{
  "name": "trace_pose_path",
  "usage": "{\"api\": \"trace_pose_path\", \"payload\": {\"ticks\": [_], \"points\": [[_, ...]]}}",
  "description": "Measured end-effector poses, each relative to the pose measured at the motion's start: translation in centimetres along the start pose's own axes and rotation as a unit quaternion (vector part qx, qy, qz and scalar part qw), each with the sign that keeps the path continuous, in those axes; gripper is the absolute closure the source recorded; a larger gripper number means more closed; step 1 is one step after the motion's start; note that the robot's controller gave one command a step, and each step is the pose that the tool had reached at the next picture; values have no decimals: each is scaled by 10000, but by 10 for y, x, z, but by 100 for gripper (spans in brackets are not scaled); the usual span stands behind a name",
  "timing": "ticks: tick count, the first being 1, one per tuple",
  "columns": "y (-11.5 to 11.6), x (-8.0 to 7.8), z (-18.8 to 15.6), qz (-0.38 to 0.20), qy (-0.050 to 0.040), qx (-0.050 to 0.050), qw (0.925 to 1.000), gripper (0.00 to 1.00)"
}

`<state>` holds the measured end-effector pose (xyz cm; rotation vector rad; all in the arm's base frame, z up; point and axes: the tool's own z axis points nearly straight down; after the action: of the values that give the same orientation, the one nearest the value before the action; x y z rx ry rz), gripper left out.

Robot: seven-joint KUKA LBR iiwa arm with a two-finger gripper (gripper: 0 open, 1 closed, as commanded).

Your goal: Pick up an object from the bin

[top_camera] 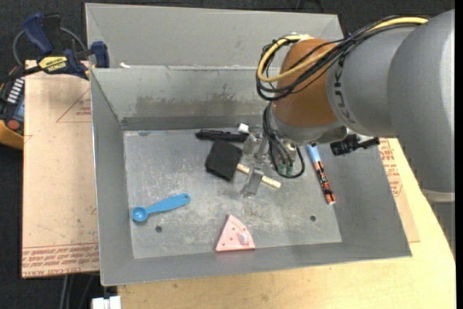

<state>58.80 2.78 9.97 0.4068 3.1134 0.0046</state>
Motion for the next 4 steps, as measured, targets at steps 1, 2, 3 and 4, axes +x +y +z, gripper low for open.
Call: {"api": "trace_pose_path", "payload": {"ticks": [1, 2, 3, 4], "points": [[-19, -5, 30, -144, -23, -3, 9999, 0], [-1, -13, 29, 751, -19, -9, 9972, 100], [-1, -13, 29, 751, -19, -9, 9972, 100], [-1, -13, 28, 748, -19, -8, 9972, 100]]}}
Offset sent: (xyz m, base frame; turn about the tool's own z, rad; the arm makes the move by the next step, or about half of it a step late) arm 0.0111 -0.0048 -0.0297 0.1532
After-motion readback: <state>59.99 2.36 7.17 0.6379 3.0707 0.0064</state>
